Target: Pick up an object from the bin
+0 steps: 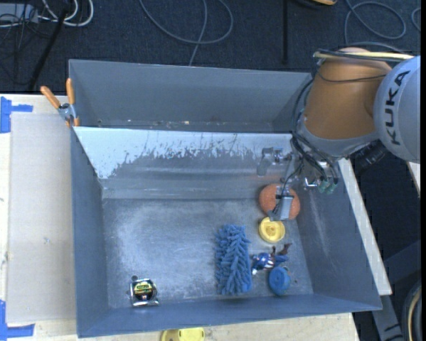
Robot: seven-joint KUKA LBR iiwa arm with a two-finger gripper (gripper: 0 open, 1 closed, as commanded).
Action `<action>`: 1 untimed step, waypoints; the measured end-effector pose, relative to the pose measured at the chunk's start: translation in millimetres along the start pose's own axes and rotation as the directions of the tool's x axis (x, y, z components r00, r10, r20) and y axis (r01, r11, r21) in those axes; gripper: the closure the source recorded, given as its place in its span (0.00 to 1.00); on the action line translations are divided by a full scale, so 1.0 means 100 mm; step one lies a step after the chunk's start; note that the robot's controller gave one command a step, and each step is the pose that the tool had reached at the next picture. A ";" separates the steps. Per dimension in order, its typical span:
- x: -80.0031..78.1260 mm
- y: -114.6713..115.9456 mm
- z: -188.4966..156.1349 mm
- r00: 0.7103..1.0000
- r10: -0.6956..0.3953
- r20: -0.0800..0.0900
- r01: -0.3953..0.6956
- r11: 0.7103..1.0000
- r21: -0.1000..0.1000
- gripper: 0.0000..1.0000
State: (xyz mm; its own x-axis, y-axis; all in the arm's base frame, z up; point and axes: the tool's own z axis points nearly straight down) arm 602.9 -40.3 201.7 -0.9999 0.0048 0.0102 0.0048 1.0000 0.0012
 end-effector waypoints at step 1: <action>-0.01 0.00 -0.05 1.000 -0.001 0.008 0.001 1.000 0.001 0.00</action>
Offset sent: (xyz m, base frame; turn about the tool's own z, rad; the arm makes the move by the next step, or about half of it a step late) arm -0.0104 0.0099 -0.0691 0.0949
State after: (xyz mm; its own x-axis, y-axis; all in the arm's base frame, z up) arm 604.3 -40.2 206.6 -1.0000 0.0040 0.0019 0.0040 1.0000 0.0007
